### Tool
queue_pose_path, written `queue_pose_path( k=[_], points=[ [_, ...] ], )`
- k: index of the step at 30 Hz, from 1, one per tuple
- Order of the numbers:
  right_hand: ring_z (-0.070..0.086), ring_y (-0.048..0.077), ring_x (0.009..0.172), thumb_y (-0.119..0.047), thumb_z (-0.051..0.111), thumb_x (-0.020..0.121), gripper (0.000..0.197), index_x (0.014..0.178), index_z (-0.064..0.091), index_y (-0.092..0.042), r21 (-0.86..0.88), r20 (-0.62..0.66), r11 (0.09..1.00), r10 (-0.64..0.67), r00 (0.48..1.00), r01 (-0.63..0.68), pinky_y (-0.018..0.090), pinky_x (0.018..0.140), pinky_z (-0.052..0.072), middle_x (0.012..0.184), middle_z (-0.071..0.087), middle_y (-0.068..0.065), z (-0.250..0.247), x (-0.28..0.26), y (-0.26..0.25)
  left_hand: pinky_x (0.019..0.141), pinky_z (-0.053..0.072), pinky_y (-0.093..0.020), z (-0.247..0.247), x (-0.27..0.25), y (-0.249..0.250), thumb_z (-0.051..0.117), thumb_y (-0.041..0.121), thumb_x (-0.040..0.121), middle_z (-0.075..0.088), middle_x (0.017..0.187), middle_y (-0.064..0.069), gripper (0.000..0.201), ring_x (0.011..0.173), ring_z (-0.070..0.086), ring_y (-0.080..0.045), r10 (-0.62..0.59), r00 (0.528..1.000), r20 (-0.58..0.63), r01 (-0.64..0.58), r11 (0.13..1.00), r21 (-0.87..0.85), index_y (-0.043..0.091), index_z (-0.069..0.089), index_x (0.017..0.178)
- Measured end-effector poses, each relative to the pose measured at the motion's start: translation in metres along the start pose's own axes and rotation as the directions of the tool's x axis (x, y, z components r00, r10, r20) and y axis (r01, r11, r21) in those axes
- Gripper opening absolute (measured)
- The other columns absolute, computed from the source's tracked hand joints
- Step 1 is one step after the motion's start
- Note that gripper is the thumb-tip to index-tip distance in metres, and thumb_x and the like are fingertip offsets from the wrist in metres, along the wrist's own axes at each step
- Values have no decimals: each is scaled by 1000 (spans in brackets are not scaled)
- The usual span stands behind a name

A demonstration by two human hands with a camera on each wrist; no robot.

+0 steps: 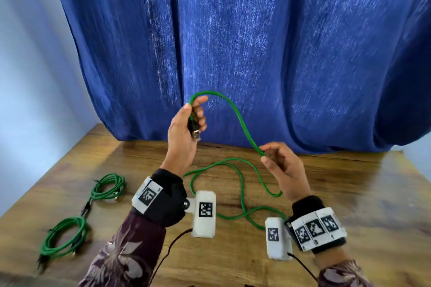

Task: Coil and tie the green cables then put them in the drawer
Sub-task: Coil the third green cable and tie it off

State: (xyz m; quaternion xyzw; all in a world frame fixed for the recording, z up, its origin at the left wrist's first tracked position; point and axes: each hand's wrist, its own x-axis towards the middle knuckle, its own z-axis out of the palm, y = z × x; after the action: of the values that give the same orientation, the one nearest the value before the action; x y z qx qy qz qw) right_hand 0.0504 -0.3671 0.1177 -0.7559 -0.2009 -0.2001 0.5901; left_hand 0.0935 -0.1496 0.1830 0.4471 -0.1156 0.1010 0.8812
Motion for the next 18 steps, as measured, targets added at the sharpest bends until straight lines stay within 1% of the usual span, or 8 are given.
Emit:
queue_pose_path(
  k=[2,4,7,10,12,14,16,18],
  points=[
    [57,1,76,-6,59,77,27,96,62,-24,-216,70,971,-84,994,97,11,73,43,85,62,-9,5,3,-6,58,46,-15,5,-4,-5,25,15,100,66,69,8,35,58,57,-4,-20,998,53,19,1000,23,8,58,107],
    [57,1,84,-1,56,71,36,99,66,-23,-318,172,937,-96,980,147,12,78,44,89,60,-3,8,2,-11,71,53,-19,9,-8,-6,25,14,101,74,86,1,34,75,68,-9,-43,990,135,42,999,13,5,55,115],
    [55,-6,86,-1,54,75,38,103,69,-20,-335,276,923,-98,956,192,8,78,40,93,57,-12,9,2,-21,87,53,-28,9,-11,-7,22,12,101,72,103,-5,36,100,67,-19,-97,965,245,96,995,17,1,47,124],
    [56,-7,86,-8,57,84,30,107,69,-22,-320,306,905,-180,935,279,12,77,42,93,60,-17,9,7,-37,95,50,-33,7,-15,-12,21,12,102,71,106,-8,35,108,64,-23,-142,938,316,127,990,68,3,43,126],
    [62,-1,89,-19,57,87,21,105,66,-26,-309,259,905,-216,941,293,20,79,48,94,65,-17,9,10,-49,97,49,-34,6,-18,-13,20,12,102,71,106,-9,34,109,63,-23,-183,919,348,165,983,82,5,42,126],
    [65,-3,90,-30,56,85,15,98,61,-25,-287,170,923,-213,962,255,24,79,51,92,66,-20,10,12,-60,97,49,-33,6,-21,-13,22,13,102,71,105,-11,33,108,64,-23,-233,900,368,211,972,100,5,43,126],
    [67,-1,82,-34,58,83,17,91,62,-20,-354,63,899,-251,966,256,28,72,52,87,68,-17,13,16,-65,97,49,-34,5,-23,-12,29,15,99,70,107,-13,34,107,64,-24,-282,868,408,241,959,149,4,45,127],
    [64,4,70,-36,63,80,19,84,68,-18,-465,-59,852,-302,951,242,31,66,52,81,69,-12,14,20,-65,93,51,-31,7,-25,-8,33,15,95,71,103,-12,36,99,66,-22,-342,824,452,263,937,229,1,49,125]
  ],
)
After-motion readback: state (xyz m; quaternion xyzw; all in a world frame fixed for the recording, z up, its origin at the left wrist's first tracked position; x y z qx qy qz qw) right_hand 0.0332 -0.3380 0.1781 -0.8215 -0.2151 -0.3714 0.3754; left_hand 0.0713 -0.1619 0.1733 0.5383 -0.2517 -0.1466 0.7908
